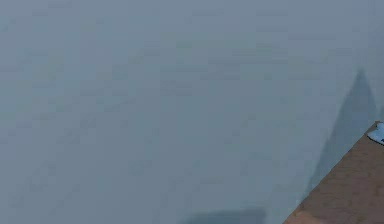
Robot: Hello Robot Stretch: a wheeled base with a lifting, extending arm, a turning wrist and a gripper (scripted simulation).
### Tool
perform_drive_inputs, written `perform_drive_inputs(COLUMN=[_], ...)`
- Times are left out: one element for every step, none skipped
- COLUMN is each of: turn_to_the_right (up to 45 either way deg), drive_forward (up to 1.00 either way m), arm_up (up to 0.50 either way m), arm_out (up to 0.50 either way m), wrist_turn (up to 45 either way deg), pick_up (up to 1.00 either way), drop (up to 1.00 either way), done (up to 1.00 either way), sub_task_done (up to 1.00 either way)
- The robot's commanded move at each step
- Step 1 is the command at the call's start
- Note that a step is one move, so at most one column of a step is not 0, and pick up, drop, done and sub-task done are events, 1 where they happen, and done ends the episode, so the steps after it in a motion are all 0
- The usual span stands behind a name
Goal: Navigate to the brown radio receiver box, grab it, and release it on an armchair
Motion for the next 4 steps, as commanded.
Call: perform_drive_inputs(turn_to_the_right=[0.0,0.0,0.0,0.0], drive_forward=[0.0,0.0,0.0,0.0], arm_up=[-0.12,-0.32,0.0,0.1], arm_out=[0.0,0.0,0.0,0.0], wrist_turn=[0.0,0.0,0.0,0.0], pick_up=[0.0,0.0,1.0,0.0], drop=[0.0,0.0,0.0,0.0], done=[0.0,0.0,0.0,0.0], sub_task_done=[0.0,0.0,0.0,0.0])
